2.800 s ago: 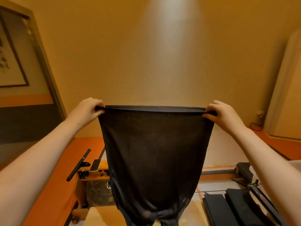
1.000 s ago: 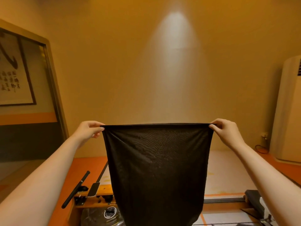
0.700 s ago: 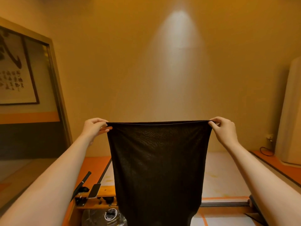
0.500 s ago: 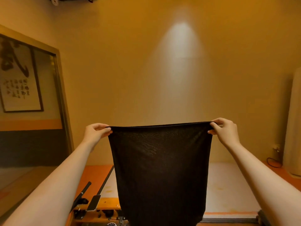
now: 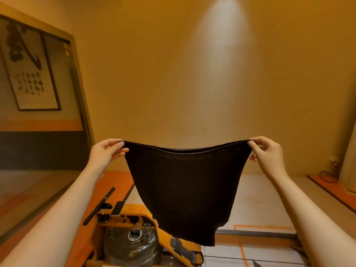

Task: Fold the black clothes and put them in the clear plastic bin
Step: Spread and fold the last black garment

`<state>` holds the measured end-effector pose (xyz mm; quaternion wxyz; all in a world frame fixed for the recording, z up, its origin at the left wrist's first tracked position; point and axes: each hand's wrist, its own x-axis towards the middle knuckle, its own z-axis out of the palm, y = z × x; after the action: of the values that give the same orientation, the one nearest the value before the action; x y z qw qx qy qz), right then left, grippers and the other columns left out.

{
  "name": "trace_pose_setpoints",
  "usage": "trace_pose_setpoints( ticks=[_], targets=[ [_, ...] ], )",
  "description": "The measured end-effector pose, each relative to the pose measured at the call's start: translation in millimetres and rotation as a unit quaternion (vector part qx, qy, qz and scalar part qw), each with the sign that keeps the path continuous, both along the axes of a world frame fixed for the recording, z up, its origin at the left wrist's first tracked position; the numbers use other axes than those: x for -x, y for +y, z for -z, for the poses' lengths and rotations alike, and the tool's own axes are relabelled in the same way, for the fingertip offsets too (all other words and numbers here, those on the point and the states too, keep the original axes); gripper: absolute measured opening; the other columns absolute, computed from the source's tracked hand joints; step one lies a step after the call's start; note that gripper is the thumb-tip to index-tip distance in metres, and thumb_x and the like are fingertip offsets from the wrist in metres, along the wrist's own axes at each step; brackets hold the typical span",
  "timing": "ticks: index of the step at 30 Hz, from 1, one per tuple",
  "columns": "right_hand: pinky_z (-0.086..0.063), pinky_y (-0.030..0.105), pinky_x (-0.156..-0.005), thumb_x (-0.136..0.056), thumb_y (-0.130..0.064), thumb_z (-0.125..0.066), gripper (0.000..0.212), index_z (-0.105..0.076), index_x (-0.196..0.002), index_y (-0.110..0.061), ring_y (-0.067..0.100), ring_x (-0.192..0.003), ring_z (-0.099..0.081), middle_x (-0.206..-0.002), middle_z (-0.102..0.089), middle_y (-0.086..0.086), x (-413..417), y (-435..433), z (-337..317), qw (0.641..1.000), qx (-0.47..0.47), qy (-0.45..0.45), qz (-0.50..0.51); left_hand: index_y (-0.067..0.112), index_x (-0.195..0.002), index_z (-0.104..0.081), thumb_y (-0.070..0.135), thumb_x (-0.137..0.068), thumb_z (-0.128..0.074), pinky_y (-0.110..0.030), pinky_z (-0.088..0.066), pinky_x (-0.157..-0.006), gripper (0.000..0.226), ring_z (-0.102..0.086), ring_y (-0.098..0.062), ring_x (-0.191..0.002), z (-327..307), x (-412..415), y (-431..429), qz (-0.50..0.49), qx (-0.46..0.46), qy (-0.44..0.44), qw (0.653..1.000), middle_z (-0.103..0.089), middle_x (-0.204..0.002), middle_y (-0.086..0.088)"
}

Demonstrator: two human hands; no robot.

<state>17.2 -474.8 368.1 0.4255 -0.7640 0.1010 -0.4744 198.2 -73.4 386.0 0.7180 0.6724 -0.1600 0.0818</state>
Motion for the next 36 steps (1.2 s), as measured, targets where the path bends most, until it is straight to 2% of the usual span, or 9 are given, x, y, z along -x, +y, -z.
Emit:
trace_pose_setpoints(
  ticks=[5,9,14,17,19,23,28,33,36],
  targets=[
    [-0.044,0.016,-0.061,-0.087,-0.012,-0.069,0.015,-0.071,-0.083,-0.026,0.005,-0.069,-0.060,-0.073,-0.068,-0.007,66.2,15.0,72.1,0.994,0.070,0.080,-0.031,0.005,-0.096,-0.067,0.000,-0.089,-0.061,-0.017,-0.058,-0.068,0.010,-0.072,-0.011,-0.073,74.2,59.3,42.6,-0.014,-0.061,0.036,0.997,-0.071,-0.091,-0.014],
    [-0.045,0.009,-0.068,-0.083,-0.039,-0.067,0.006,-0.069,-0.081,-0.044,0.001,-0.081,-0.061,-0.085,-0.067,-0.011,125.3,43.9,130.0,0.990,0.057,0.121,-0.045,0.012,-0.093,-0.069,0.003,-0.087,-0.063,-0.016,-0.057,-0.068,0.012,-0.072,-0.015,-0.078,140.4,115.0,83.1,-0.024,-0.102,0.070,0.992,-0.073,-0.091,-0.008],
    [-0.052,0.026,-0.078,-0.085,-0.028,-0.067,0.005,-0.070,-0.089,-0.030,0.009,-0.089,-0.063,-0.091,-0.070,-0.003,185.2,88.4,222.6,0.979,-0.044,0.197,-0.032,0.010,-0.093,-0.069,0.002,-0.087,-0.065,-0.022,-0.057,-0.069,0.011,-0.070,-0.018,-0.079,228.2,180.8,106.9,-0.019,-0.115,0.146,0.982,-0.073,-0.090,-0.010],
    [-0.046,0.027,-0.080,-0.089,-0.014,-0.066,0.020,-0.068,-0.087,-0.033,0.013,-0.094,-0.060,-0.095,-0.068,-0.001,226.0,119.4,272.4,0.966,-0.062,0.252,-0.006,0.005,-0.095,-0.070,0.001,-0.087,-0.066,-0.017,-0.056,-0.065,0.010,-0.069,-0.021,-0.083,268.4,219.8,128.4,-0.014,-0.134,0.179,0.974,-0.072,-0.093,-0.012],
    [-0.046,0.028,-0.080,-0.088,-0.014,-0.067,0.016,-0.067,-0.088,-0.030,0.014,-0.093,-0.059,-0.095,-0.066,0.000,254.0,137.5,296.7,0.955,-0.054,0.291,0.009,0.004,-0.097,-0.071,0.001,-0.086,-0.067,-0.017,-0.052,-0.068,0.011,-0.068,-0.016,-0.085,290.4,245.1,147.3,-0.015,-0.155,0.197,0.968,-0.072,-0.093,-0.009],
    [-0.048,0.034,-0.080,-0.087,-0.018,-0.069,0.010,-0.069,-0.087,-0.027,0.012,-0.094,-0.057,-0.090,-0.066,-0.008,299.8,160.9,329.6,0.940,-0.043,0.340,0.000,0.006,-0.095,-0.073,0.002,-0.085,-0.069,-0.012,-0.049,-0.064,0.011,-0.065,-0.002,-0.080,322.3,287.2,176.2,-0.001,-0.202,0.212,0.956,-0.071,-0.092,-0.002],
    [-0.039,0.027,-0.081,-0.083,-0.021,-0.073,0.009,-0.073,-0.092,-0.021,0.011,-0.098,-0.052,-0.097,-0.062,-0.004,337.8,183.0,352.3,0.919,-0.007,0.393,0.023,0.008,-0.090,-0.075,0.002,-0.083,-0.072,-0.024,-0.050,-0.074,0.010,-0.067,-0.018,-0.091,353.6,320.9,204.4,0.003,-0.217,0.236,0.947,-0.073,-0.093,-0.005],
    [-0.037,0.025,-0.084,-0.083,-0.020,-0.073,0.012,-0.071,-0.094,-0.025,0.007,-0.098,-0.049,-0.098,-0.058,-0.006,362.5,203.5,362.9,0.921,0.000,0.389,0.027,0.013,-0.088,-0.076,0.003,-0.082,-0.073,-0.040,-0.053,-0.088,0.012,-0.066,-0.021,-0.096,378.6,348.7,222.3,0.004,-0.232,0.254,0.939,-0.074,-0.094,-0.003],
    [-0.039,0.028,-0.082,-0.083,-0.016,-0.074,0.012,-0.073,-0.093,-0.021,0.012,-0.099,-0.051,-0.096,-0.062,-0.002,376.3,214.3,375.8,0.922,-0.004,0.387,0.032,0.011,-0.090,-0.075,0.000,-0.085,-0.069,-0.029,-0.055,-0.076,0.013,-0.068,-0.021,-0.092,388.3,362.5,230.8,0.000,-0.225,0.264,0.938,-0.073,-0.092,-0.005]
  ],
)
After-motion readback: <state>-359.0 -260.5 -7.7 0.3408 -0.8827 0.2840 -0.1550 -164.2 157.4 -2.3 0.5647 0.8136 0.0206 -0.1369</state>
